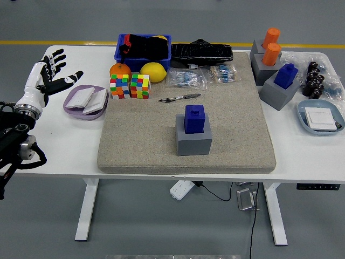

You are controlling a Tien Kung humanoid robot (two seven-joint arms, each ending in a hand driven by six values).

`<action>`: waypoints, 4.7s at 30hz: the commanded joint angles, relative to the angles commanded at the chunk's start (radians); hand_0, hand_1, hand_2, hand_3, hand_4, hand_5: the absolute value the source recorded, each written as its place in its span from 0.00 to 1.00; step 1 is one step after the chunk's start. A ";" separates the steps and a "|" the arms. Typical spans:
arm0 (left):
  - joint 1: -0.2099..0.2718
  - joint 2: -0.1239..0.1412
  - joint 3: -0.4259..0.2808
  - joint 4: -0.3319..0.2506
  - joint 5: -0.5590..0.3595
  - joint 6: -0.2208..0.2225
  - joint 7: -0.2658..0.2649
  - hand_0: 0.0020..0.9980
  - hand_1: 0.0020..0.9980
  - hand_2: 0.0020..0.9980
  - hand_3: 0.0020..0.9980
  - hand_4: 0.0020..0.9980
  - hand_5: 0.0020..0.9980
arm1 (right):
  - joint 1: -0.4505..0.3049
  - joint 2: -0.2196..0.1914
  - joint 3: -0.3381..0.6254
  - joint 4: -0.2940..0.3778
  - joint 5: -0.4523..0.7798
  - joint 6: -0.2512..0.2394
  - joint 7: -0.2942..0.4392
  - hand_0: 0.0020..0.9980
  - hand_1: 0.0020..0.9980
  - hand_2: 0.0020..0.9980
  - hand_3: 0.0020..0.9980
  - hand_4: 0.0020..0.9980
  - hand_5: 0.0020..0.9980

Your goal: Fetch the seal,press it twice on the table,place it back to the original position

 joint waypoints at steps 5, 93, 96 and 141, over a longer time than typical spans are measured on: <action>0.000 0.000 0.000 0.000 0.000 0.000 0.000 0.95 0.88 0.91 0.88 0.87 0.09 | 0.000 0.000 0.000 0.000 0.000 0.000 0.000 0.89 0.75 0.73 0.75 0.84 0.54; -0.034 0.002 -0.004 -0.009 0.009 0.003 0.000 0.95 0.88 0.90 0.89 0.87 0.08 | -0.004 -0.011 0.010 0.000 -0.013 0.004 0.008 0.89 0.75 0.73 0.75 0.83 0.53; -0.035 0.002 -0.003 -0.009 0.009 0.003 0.000 0.95 0.88 0.90 0.89 0.87 0.08 | -0.004 -0.011 0.011 0.000 -0.013 0.004 0.007 0.89 0.75 0.73 0.75 0.83 0.53; -0.044 0.003 -0.010 -0.016 0.012 0.005 0.003 0.95 0.88 0.90 0.89 0.87 0.09 | 0.001 -0.017 0.009 0.000 -0.020 0.003 0.004 0.89 0.75 0.73 0.74 0.83 0.53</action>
